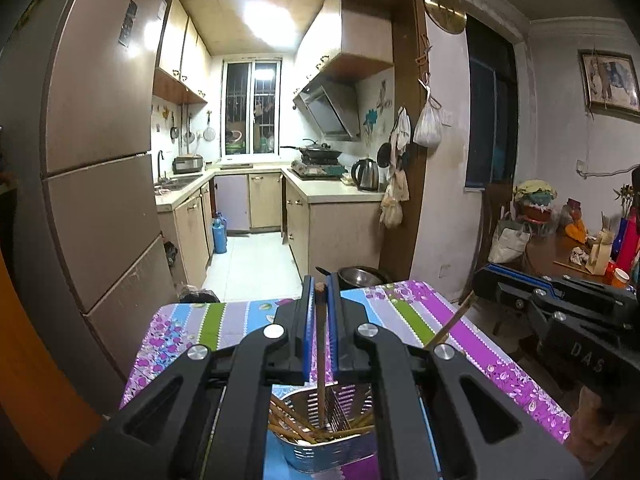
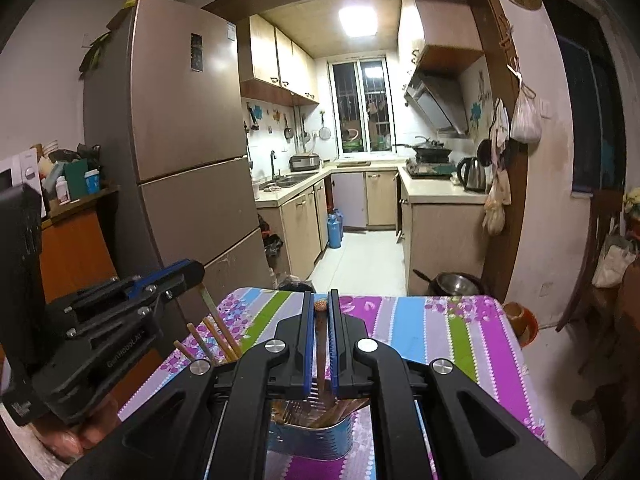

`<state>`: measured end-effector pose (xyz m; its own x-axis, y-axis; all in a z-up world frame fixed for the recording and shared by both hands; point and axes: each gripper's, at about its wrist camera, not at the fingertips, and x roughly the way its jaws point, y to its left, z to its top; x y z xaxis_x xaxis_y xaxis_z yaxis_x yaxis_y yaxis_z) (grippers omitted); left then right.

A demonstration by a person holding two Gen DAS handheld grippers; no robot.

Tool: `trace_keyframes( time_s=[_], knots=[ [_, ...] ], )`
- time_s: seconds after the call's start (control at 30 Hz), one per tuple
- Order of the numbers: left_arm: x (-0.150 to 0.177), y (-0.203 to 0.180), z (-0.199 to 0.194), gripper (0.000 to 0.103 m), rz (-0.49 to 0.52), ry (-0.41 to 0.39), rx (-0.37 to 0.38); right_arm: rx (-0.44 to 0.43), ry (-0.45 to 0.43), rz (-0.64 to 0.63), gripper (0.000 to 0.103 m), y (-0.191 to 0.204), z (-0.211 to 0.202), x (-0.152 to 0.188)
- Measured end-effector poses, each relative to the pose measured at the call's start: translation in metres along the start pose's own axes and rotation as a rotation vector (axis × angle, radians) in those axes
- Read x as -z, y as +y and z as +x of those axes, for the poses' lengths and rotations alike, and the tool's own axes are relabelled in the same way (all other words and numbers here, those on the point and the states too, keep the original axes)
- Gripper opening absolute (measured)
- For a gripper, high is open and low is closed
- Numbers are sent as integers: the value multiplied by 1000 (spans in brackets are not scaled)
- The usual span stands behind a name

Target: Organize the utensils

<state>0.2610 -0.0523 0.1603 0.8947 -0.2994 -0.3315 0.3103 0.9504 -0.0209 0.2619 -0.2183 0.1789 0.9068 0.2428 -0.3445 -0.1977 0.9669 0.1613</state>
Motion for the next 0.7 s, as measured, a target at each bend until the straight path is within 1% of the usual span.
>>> trace_keyframes(
  time_s=[0.3,0.43,0.6,0.7],
  knots=[
    [18,0,17,5,18,53,-3,-20,54,15,8,-2,10,13],
    [26,3,25,5,14,85,-11,-9,72,14,8,-2,14,18],
    [31,11,27,5,-2,102,-18,-2,62,9,8,-1,10,17],
    [31,13,20,6,0,97,-24,4,42,6,8,-1,0,15]
  ],
)
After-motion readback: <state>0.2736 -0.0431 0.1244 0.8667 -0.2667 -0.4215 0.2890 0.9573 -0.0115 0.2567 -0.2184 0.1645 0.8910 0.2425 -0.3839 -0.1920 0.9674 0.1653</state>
